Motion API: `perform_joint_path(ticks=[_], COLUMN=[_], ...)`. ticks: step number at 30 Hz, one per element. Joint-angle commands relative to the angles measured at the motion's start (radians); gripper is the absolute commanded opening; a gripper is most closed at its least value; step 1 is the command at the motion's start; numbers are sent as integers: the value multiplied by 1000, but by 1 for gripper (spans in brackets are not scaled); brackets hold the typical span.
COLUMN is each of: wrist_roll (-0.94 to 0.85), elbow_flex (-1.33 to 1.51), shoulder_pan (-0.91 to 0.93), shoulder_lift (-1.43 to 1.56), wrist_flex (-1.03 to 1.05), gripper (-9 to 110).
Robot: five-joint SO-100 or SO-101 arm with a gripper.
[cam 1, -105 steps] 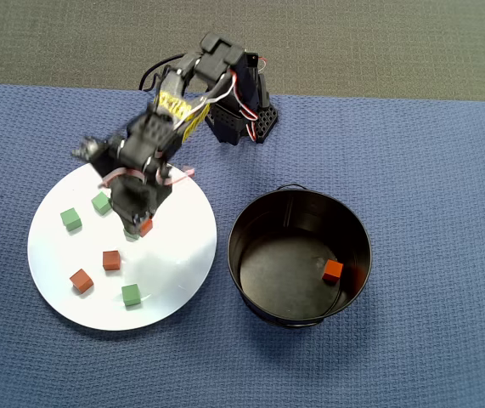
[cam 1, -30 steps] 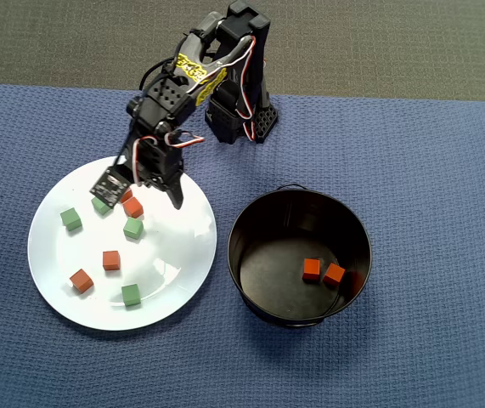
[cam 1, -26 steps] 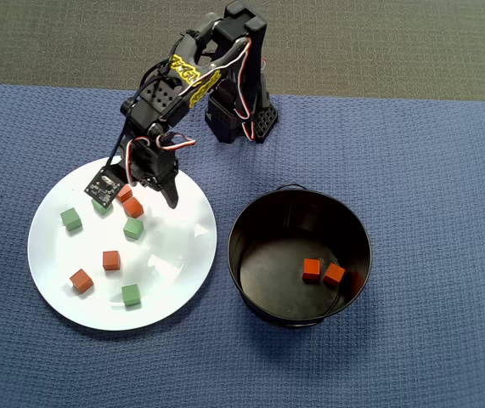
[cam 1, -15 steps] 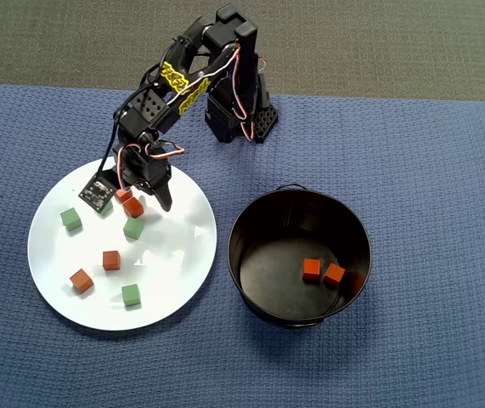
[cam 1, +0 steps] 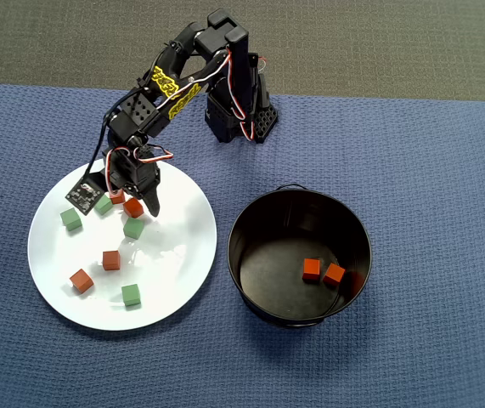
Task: Pick up the red cubes from the white plate and place them in the black recipient
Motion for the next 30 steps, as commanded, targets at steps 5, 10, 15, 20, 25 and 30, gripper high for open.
perform_joint_path(ticks=[5, 10, 15, 20, 25, 30], wrist_roll=[14, 34, 57, 91, 178, 328], elbow_flex=[-112, -112, -106, -106, -103, -153], shoulder_pan=[18, 9, 3, -3, -32, -170], shoulder_lift=[-20, -21, -29, -29, 21, 161], wrist_flex=[-5, -5, -38, -46, -57, 64], gripper=[24, 18, 3, 0, 0, 0])
